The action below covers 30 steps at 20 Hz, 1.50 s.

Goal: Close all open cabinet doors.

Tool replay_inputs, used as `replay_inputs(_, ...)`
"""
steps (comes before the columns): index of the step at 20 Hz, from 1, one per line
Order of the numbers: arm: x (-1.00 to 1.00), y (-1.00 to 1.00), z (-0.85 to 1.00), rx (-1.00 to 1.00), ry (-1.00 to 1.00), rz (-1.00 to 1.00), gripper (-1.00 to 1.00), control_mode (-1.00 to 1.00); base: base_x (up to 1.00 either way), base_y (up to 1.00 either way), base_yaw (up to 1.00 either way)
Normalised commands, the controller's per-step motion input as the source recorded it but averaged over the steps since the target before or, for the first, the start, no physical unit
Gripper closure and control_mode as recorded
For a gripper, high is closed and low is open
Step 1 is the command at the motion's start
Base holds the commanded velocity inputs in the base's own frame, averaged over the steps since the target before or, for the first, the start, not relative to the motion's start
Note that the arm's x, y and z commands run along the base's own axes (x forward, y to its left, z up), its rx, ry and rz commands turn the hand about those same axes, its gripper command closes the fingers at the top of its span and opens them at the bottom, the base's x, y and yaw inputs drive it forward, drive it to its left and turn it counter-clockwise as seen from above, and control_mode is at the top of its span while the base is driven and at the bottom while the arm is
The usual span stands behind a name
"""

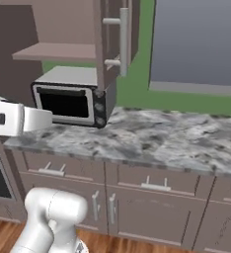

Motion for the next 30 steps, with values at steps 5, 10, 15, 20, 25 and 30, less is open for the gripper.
replay_inputs(5,0.0,0.0,0.0,0.0,0.0,0.0,-1.0,1.0,0.38,0.83,0.0)
replay_inputs(10,0.0,0.0,0.0,0.0,0.0,0.0,-1.0,1.0,0.41,0.73,-0.06)
replay_inputs(15,0.0,0.0,0.0,0.0,0.0,0.0,-1.0,1.0,0.4,0.01,-0.15)
replay_inputs(20,0.0,0.0,0.0,0.0,0.0,0.0,-1.0,1.0,0.52,-0.05,-0.05)
replay_inputs(25,0.0,0.0,0.0,0.0,0.0,0.0,-1.0,1.0,0.34,-0.16,0.0)
replay_inputs(30,0.0,0.0,0.0,0.0,0.0,0.0,-1.0,1.0,0.39,-0.2,0.0)
